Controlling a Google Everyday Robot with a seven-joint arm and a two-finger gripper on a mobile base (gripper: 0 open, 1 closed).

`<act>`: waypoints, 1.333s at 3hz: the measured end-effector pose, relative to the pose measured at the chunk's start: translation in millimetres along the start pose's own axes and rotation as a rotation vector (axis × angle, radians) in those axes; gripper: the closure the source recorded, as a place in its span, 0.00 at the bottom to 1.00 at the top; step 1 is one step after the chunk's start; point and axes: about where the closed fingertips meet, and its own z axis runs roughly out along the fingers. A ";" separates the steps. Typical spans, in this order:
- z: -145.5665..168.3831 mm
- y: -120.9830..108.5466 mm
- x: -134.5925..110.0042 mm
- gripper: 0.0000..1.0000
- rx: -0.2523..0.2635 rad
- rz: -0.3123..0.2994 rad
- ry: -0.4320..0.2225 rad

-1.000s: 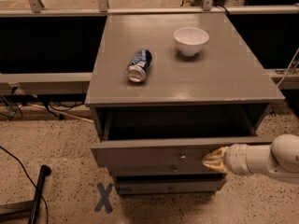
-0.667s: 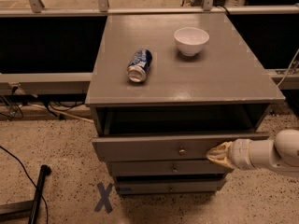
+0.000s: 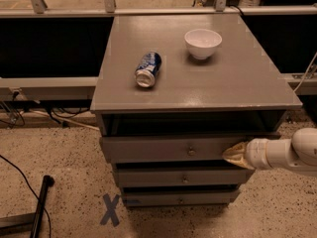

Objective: Close top drawer

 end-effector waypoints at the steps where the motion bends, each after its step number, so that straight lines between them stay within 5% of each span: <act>1: 3.4 -13.5 4.5 1.00 0.003 -0.010 -0.003; 4: -11.3 -14.9 -9.6 1.00 0.011 -0.027 -0.084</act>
Offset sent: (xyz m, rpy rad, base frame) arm 0.0381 -0.0342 0.0124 0.1006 -0.0760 -0.0179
